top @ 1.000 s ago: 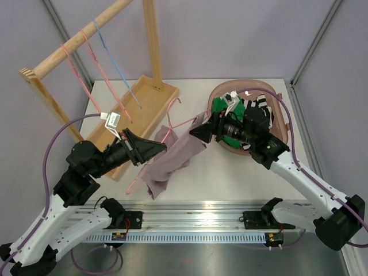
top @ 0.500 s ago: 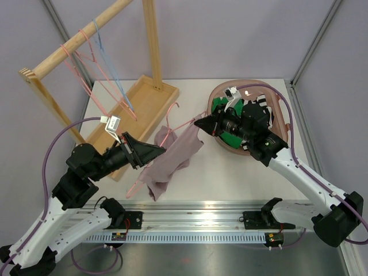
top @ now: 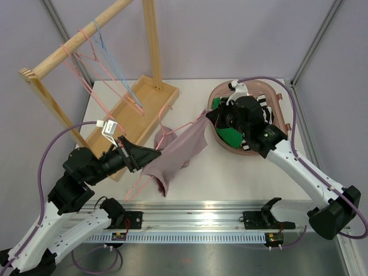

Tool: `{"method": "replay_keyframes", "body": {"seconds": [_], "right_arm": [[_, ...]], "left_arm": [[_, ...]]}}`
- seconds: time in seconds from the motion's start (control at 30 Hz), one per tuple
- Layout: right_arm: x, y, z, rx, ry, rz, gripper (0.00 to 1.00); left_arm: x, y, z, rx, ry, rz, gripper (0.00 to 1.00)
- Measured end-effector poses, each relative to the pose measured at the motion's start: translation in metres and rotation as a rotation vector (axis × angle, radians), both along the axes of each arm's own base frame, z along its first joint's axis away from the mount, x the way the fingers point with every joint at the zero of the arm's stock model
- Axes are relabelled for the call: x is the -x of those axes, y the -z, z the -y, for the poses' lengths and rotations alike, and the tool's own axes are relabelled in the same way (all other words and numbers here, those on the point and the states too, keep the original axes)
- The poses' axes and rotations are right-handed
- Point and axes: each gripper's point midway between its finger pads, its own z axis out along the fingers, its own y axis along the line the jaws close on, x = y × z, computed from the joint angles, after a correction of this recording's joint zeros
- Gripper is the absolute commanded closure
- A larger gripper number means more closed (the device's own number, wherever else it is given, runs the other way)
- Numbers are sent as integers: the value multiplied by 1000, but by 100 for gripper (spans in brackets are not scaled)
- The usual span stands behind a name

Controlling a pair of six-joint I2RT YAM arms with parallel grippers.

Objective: Remove the tank top from the hanger

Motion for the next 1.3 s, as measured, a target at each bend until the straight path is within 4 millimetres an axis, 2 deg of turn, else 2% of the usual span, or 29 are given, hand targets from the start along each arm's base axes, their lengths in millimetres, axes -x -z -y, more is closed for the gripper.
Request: {"method": "replay_keyframes", "body": {"seconds": [0.17, 0.3, 0.4, 0.53, 0.7, 0.83, 0.9, 0.97, 1.1, 1.3], "right_arm": [[-29, 17, 10, 74, 78, -77, 100], [-23, 32, 6, 84, 26, -138, 100], [-5, 31, -6, 33, -80, -145, 100], [30, 22, -16, -47, -228, -150, 100], [76, -25, -20, -153, -402, -72, 100], [109, -58, -15, -213, -500, 0, 100], [122, -73, -13, -237, -534, 28, 100], [131, -82, -12, -256, -561, 42, 100], [140, -85, -16, -281, -609, 22, 100], [139, -65, -28, -268, -619, -38, 100]], "left_arm": [[1, -3, 0, 10, 4, 10, 100], [1, -9, 0, 26, 3, 29, 100], [-4, -19, 2, 41, -1, 67, 100], [-23, -43, 15, 52, -13, 170, 100], [-62, -79, 49, 43, -40, 367, 100], [-96, -89, 76, -14, -103, 514, 100], [-109, -94, 82, -29, -145, 555, 100], [-129, -101, 82, -50, -237, 583, 100], [-153, -116, 67, -66, -403, 626, 100], [-160, -140, 52, -40, -540, 636, 100]]}}
